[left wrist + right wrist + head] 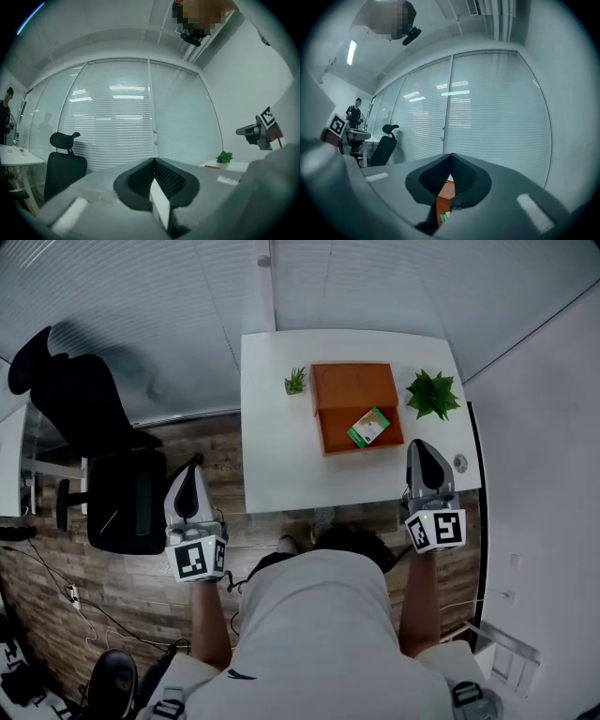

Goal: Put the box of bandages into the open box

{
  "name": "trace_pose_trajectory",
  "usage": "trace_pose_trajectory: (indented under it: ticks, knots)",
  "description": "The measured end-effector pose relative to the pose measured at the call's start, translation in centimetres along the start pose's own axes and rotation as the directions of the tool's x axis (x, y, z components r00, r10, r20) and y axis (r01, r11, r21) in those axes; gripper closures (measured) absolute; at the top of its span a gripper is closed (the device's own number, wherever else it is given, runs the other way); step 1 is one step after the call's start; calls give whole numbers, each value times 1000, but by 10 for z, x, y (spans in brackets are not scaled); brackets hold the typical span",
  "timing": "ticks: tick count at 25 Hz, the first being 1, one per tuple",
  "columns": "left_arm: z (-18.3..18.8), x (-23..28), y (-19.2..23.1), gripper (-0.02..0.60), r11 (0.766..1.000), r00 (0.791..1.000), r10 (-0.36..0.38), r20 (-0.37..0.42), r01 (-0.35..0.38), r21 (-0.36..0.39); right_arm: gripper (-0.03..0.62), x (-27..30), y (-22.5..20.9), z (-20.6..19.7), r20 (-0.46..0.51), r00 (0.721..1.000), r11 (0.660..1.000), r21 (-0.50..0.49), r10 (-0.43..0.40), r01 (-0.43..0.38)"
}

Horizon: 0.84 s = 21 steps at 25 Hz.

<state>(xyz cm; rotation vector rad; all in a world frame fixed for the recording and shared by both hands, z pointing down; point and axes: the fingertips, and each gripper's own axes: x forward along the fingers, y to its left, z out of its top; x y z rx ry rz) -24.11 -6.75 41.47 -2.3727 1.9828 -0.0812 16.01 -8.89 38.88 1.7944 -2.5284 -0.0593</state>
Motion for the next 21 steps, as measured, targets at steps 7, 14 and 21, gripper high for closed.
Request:
trace_pose_trajectory:
  ticks: [7,14,21]
  knots:
    - [0,-2,6,575,1000,1000,3,3,-4,17,595,-6,4,-1,-7,1000,1000,-13,1,-1]
    - [0,4,1,575,1000,1000,-8,2,8,21,595,-7,-1,-2,-7,1000,1000,-14,-7,7]
    - [3,11,-4,575,1000,1000,-16,10,16,21,595,-5,-3,-2,-12,1000,1000,-14,-5,5]
